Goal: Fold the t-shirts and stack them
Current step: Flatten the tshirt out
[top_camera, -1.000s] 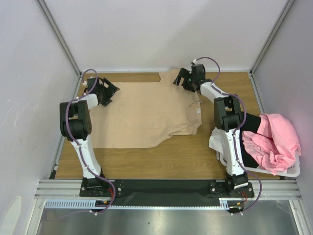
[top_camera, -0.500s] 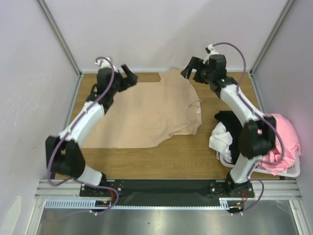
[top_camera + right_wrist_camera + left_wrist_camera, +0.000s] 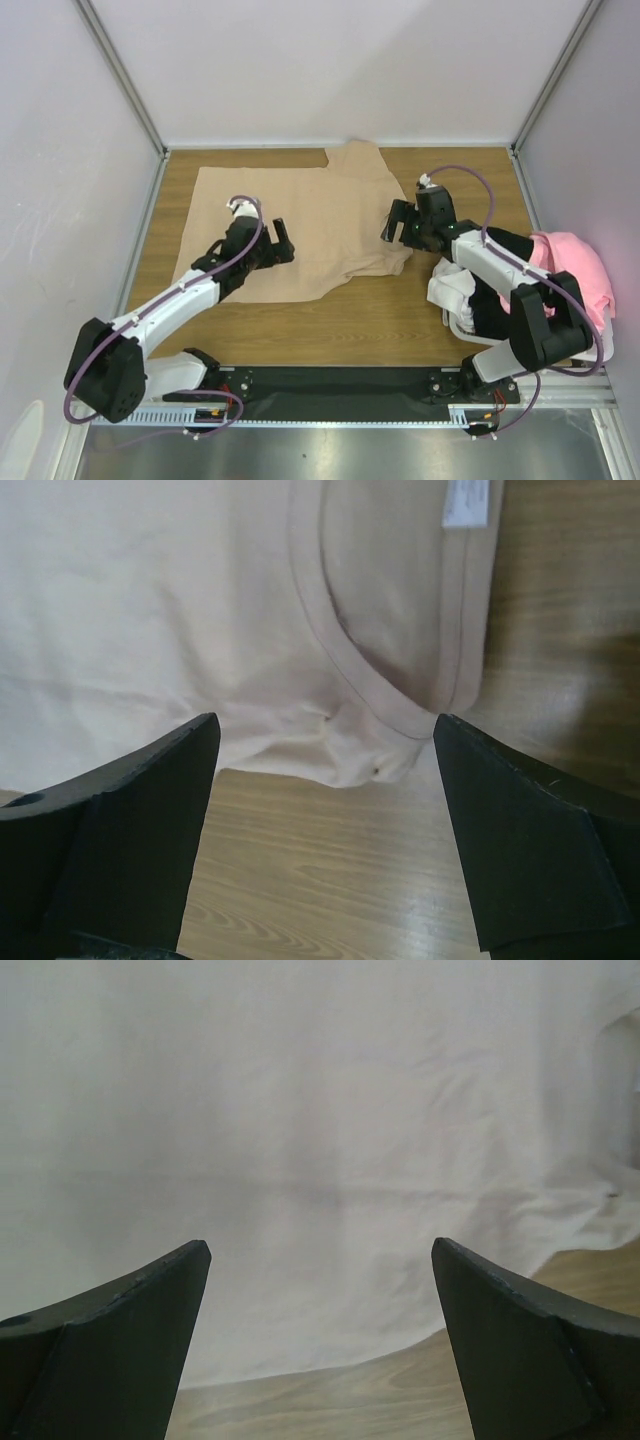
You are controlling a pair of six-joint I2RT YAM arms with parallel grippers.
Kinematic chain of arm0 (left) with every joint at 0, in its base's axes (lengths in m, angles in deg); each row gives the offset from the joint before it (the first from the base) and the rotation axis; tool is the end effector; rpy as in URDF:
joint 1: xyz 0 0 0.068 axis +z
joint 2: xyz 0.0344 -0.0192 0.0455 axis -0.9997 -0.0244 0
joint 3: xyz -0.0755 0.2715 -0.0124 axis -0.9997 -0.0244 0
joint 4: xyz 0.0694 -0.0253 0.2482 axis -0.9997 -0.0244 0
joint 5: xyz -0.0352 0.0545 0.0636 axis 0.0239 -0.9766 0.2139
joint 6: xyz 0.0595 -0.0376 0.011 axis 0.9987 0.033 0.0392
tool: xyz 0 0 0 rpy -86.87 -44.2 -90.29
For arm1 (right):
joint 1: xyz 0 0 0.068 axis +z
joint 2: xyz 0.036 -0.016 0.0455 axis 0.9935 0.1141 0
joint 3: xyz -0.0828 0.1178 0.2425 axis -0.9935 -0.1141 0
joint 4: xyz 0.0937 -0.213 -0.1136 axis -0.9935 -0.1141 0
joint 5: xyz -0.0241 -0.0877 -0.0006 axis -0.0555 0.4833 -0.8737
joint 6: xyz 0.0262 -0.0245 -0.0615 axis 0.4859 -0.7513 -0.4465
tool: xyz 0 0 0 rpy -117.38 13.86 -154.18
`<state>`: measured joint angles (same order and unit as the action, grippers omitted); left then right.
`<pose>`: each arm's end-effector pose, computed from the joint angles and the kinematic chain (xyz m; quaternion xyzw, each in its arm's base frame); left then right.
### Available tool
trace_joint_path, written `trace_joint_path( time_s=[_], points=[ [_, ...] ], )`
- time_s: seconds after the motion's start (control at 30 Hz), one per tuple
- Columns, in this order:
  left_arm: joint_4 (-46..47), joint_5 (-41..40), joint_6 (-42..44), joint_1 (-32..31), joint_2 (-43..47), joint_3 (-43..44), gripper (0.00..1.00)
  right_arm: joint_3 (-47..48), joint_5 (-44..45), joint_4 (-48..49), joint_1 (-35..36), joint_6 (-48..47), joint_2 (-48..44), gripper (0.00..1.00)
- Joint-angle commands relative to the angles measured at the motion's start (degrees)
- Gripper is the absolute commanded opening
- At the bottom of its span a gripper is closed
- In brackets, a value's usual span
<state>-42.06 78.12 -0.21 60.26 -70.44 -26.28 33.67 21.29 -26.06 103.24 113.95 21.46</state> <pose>0.2389 -0.1178 0.2327 -0.0667 0.8879 -0.1616 0.4256 0.3092 0.1135 0.2312 0.0504 0.9154 0.1739 0.3595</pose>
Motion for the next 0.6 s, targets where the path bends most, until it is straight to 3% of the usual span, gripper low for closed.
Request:
trace_joint_path(
  time_s=[0.0, 0.13, 0.3, 0.57],
  points=[
    [-1.83, -8.6, -2.62, 0.12, 1.04, -0.57, 1.0, 0.39, 3.16, 3.12, 0.07, 1.91, 1.4, 0.93],
    [-6.23, -12.57, -3.58, 3.28, -6.14, 4.96, 0.99, 6.7, 0.19, 5.14, 0.25, 0.16, 8.43, 0.84],
    [-4.57, -9.58, -4.81, 8.9, -14.07, 8.13, 0.89, 18.46, -1.4, 7.6, 1.04, -1.78, 18.98, 0.62],
    [0.7, -5.71, -5.96, 9.53, -19.53, 5.68, 0.56, 26.4, -3.16, 10.5, 0.95, -1.34, 32.43, 0.21]
  ],
)
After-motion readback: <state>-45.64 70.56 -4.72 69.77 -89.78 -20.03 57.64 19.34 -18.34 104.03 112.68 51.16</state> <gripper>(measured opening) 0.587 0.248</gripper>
